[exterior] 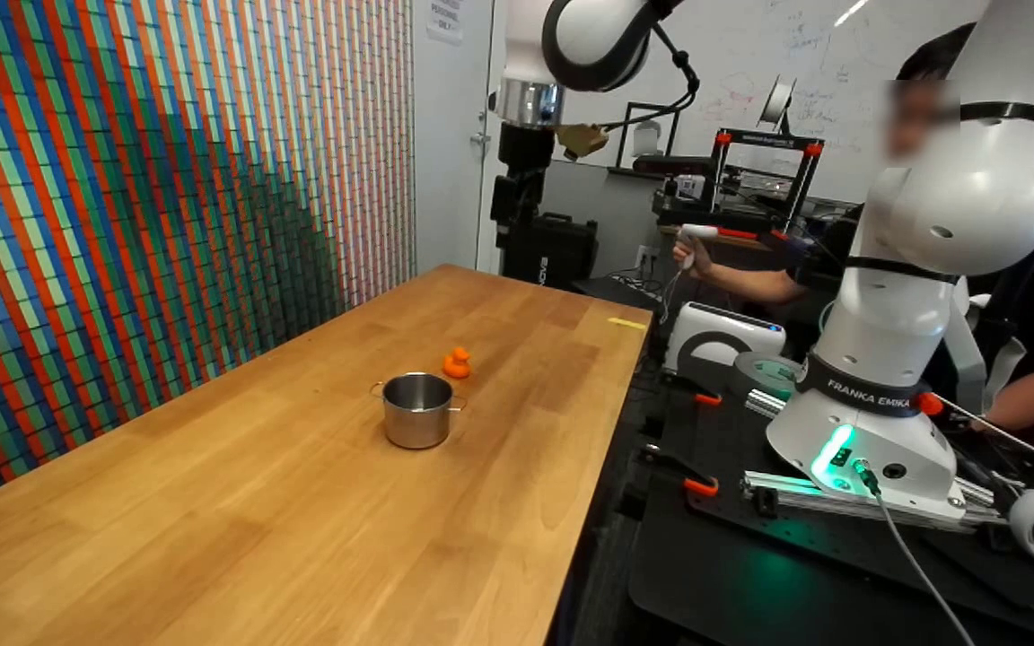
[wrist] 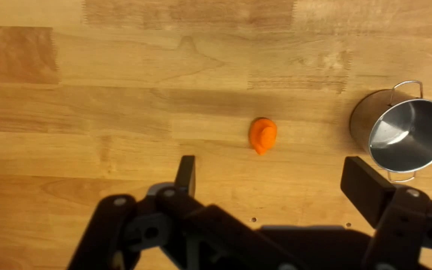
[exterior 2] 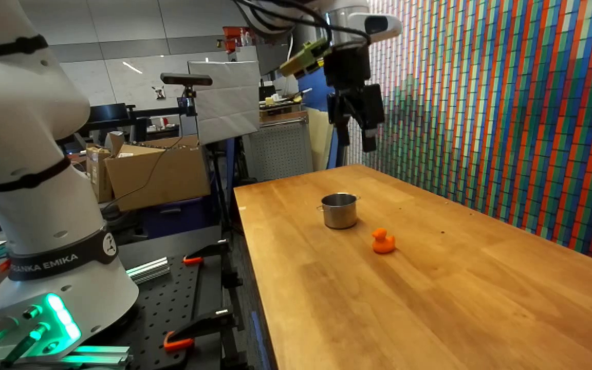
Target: Put the duck into the pot
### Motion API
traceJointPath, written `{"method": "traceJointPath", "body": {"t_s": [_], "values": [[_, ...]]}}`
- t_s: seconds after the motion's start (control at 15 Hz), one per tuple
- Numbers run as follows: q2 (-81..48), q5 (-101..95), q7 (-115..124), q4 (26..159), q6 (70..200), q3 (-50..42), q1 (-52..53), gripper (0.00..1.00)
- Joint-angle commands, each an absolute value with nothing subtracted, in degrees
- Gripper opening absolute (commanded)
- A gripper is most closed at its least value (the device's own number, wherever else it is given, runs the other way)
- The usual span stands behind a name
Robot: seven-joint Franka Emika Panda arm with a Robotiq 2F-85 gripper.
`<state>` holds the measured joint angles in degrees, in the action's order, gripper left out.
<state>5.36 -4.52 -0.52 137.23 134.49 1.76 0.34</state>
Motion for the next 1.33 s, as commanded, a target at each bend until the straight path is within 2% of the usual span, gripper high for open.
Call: {"method": "traceJointPath", "body": {"t_s": [0.0,0.47,1.13,1.2,1.27], "values": [[-6.53,-5.67,1.86,130.38,137.43,1.65,0.53,1.00],[-21.27,-5.67,4.43,124.20,143.25,0.77,2.25,1.00],[-29.68,-5.73,6.83,122.59,151.23,-0.78,5.38,1.00],[-30.10,-5.73,6.84,122.66,151.89,-0.99,5.57,0.82],[-30.46,-5.84,6.78,122.74,152.56,-1.20,5.77,0.74]]}}
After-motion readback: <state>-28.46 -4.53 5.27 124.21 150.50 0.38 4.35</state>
